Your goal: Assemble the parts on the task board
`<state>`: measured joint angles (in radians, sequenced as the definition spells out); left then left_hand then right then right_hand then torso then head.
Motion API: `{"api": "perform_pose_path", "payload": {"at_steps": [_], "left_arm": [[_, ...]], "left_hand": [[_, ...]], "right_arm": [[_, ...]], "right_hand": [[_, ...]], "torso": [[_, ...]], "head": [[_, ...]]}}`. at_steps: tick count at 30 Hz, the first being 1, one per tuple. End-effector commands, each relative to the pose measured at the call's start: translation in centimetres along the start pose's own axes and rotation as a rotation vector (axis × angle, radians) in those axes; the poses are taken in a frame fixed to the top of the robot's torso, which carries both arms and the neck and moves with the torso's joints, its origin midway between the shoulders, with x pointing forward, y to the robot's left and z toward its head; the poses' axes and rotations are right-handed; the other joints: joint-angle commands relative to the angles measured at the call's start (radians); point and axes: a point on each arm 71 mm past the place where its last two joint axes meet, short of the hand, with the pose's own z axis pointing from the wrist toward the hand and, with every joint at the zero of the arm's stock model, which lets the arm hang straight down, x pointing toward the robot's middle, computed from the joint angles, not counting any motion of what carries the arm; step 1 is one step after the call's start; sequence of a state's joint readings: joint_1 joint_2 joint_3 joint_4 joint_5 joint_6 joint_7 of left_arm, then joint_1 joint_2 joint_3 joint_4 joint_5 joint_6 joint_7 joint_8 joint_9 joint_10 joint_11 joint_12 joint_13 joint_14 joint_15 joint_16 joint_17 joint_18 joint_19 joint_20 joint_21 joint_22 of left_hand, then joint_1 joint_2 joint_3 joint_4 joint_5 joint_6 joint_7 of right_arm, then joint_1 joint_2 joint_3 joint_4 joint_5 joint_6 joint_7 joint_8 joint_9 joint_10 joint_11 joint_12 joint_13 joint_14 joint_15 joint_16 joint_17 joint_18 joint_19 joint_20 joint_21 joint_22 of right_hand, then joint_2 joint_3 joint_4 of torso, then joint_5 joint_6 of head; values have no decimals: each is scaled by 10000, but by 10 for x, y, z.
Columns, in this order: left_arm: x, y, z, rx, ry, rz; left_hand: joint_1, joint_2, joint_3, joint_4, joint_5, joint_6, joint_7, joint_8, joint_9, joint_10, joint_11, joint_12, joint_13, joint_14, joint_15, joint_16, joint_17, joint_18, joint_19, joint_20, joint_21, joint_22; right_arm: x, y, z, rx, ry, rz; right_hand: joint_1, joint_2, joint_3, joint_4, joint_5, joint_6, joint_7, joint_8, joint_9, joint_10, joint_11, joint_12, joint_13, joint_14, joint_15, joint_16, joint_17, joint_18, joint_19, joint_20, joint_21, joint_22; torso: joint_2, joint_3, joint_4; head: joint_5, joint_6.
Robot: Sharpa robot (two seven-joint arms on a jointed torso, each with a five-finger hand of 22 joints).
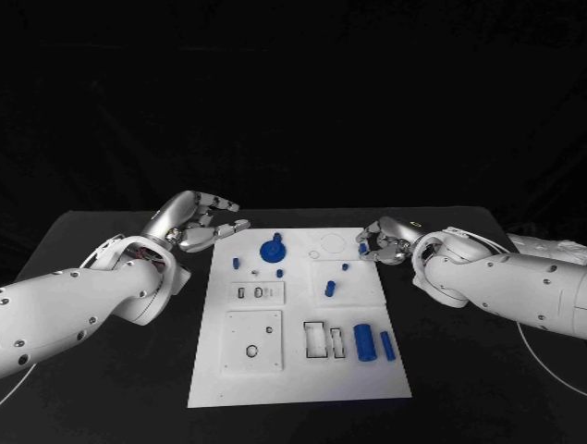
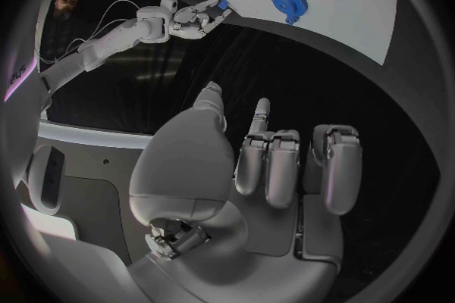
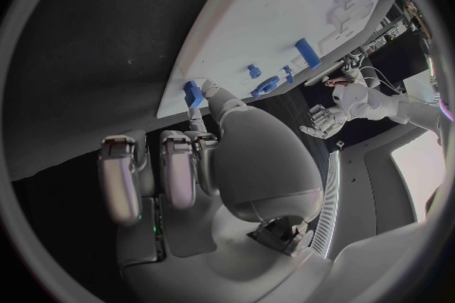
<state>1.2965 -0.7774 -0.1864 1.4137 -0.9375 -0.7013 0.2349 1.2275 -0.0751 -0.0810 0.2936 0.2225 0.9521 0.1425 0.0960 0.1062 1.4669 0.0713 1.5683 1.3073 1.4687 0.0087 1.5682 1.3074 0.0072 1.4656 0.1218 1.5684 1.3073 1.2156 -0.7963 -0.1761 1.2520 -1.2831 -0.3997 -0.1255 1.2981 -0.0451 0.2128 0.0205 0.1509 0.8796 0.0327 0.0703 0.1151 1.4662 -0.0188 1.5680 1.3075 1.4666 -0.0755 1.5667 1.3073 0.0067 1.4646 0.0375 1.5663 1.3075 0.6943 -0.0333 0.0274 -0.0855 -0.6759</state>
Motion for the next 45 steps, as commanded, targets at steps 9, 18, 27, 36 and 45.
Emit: {"api": "perform_pose_path", "payload": {"at_steps": [9,18,27,36,45], "left_arm": [[0,-2,0,157,21,7],[0,-1,0,158,25,15],[0,-1,0,164,31,17],[0,0,0,160,28,22],[0,0,0,163,31,21]], "left_hand": [[18,103,53,5,-64,54,-12,-61,-16,1039,42,25,2635,1021,40,26,2634,-72,1052,66,24,2635],[18,103,53,5,-64,54,-12,-61,-16,1039,42,25,2635,1021,40,26,2634,-72,1052,66,24,2635],[18,103,53,5,-64,54,-12,-61,-16,1039,42,25,2635,1021,40,26,2634,-72,1052,66,24,2635],[52,142,65,3,-70,55,-11,-75,-18,1039,43,25,2635,1021,40,26,2634,-72,1052,65,24,2635],[52,142,65,3,-70,55,-11,-75,-18,1039,43,25,2635,1021,40,26,2634,-72,1052,65,24,2635]], "right_arm": [[5,1,4,42,146,-600],[4,0,5,109,4,-631],[4,2,5,42,-144,-603],[3,2,5,82,-185,-615],[4,2,5,101,-238,-620]], "right_hand": [[191,71,39,-78,94,309,35,111,1,1046,-107,28,2633,1042,-108,41,2635,-67,1062,-85,45,2633],[193,62,34,-80,95,321,54,105,-4,1046,-105,28,2633,1042,-110,41,2635,-67,1062,-89,45,2633],[195,18,11,-89,93,272,89,48,-37,1046,-89,28,2633,1042,-109,41,2635,-67,1062,-94,45,2633],[190,22,6,-80,94,310,111,48,-43,1046,-77,28,2633,1042,-105,41,2635,-67,1062,-94,45,2633],[181,18,-3,-71,89,358,128,57,-45,1046,-67,28,2633,1042,-101,41,2635,-67,1062,-93,45,2633]], "torso": [[3,0,-9],[-4,1,-9],[-7,1,-5],[-7,-2,4],[-11,-2,-37]], "head": [[45,-1],[53,-15],[54,-5],[59,-15],[58,-34]]}}
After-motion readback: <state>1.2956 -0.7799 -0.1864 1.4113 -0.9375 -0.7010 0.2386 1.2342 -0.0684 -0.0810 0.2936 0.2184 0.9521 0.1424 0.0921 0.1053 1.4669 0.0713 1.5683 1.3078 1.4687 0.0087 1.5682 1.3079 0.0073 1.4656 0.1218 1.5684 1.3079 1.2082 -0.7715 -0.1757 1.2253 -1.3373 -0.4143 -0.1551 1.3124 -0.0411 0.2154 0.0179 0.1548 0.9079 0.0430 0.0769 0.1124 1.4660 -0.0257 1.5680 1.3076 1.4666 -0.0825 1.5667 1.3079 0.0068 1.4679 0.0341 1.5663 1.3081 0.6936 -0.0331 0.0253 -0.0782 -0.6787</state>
